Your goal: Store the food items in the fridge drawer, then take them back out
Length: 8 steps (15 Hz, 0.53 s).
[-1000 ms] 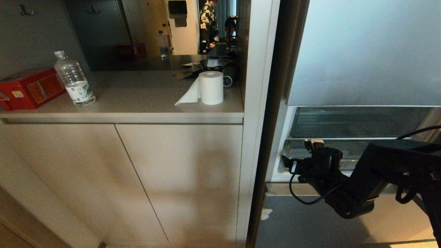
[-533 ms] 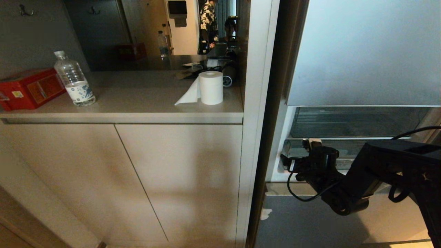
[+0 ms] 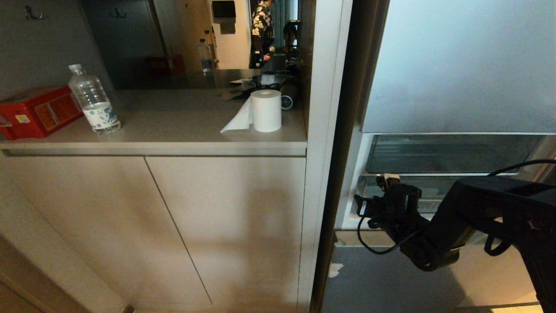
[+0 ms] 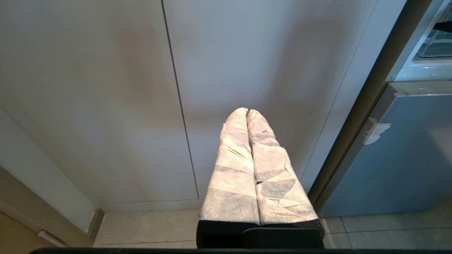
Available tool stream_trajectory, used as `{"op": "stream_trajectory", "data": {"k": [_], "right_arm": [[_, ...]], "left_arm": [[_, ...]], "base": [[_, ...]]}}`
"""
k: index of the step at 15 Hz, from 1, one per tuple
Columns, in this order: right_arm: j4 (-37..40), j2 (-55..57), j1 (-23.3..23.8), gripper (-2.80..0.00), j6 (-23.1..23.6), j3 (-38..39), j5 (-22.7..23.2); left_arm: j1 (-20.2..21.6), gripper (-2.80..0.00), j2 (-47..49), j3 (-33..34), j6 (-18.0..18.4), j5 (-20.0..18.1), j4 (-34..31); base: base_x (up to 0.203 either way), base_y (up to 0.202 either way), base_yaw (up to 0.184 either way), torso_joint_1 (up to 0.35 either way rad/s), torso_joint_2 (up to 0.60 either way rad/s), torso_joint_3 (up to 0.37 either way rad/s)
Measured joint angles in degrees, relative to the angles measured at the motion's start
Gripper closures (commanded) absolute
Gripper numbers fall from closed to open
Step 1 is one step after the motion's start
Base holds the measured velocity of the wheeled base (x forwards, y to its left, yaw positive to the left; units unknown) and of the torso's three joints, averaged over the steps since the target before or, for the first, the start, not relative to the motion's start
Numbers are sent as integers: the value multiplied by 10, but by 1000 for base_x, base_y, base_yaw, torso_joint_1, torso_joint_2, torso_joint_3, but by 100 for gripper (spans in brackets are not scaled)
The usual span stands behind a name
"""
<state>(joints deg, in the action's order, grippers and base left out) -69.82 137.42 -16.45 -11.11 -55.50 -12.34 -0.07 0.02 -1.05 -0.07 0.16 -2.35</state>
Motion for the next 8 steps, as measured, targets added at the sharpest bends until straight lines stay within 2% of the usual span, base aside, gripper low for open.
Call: {"op": "stream_trajectory", "data": {"k": [8], "right_arm": [[0, -7, -19, 0, -3, 5, -5]], "left_arm": [[0, 0, 0, 0, 0, 0, 0]], "base": [[0, 0, 0, 0, 0, 0]]}}
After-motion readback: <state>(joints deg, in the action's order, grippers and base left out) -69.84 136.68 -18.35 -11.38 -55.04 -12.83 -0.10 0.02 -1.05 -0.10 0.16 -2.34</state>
